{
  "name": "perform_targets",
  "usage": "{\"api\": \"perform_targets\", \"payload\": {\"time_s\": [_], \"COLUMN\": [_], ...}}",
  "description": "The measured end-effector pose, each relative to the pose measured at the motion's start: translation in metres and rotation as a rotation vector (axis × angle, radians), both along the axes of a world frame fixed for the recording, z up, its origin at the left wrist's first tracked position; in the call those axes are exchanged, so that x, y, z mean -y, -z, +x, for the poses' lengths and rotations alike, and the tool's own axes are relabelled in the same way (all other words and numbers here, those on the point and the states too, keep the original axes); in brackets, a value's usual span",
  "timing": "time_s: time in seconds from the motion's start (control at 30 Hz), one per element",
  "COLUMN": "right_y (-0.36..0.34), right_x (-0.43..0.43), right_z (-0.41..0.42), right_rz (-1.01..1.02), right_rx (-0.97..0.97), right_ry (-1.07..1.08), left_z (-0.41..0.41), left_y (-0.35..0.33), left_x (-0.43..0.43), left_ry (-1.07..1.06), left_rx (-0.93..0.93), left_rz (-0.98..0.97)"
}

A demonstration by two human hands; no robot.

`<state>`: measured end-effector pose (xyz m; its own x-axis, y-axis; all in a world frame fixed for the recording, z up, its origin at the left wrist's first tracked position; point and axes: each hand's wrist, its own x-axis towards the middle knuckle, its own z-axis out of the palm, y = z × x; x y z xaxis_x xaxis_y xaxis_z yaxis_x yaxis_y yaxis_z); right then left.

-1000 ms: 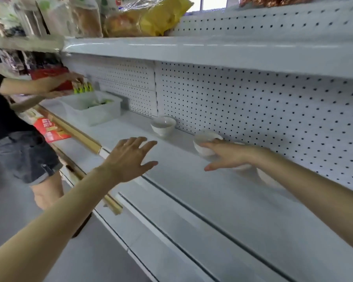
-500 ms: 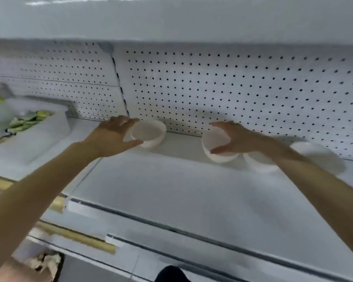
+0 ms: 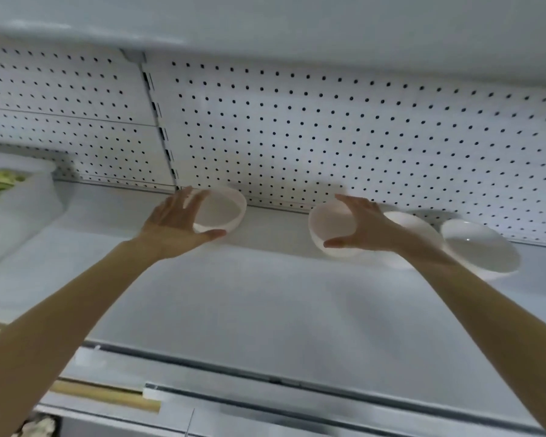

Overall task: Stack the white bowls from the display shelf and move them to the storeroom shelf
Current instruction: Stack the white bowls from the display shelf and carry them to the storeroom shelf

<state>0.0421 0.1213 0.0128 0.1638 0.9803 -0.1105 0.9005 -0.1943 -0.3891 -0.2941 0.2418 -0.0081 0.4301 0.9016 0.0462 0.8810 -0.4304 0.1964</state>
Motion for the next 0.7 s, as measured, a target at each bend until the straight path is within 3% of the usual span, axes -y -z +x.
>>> {"api": "perform_targets", "payload": {"time_s": [0.43, 0.7], "right_y": [0.013, 0.014], "right_x": [-0.002, -0.008], "right_z": [0.004, 0.007], "right_rz": [-0.044, -0.091], "right_rx": [-0.025, 0.023], "right_ry": [0.057, 0.063], "left_z": [0.007, 0.008], "left_y": [0.02, 0.03], "left_x": [-0.024, -0.03], "left_ry": [-0.013, -0.037], "left_rx": [0.19, 0.422], "left_rz": [-0.182, -0.241]}}
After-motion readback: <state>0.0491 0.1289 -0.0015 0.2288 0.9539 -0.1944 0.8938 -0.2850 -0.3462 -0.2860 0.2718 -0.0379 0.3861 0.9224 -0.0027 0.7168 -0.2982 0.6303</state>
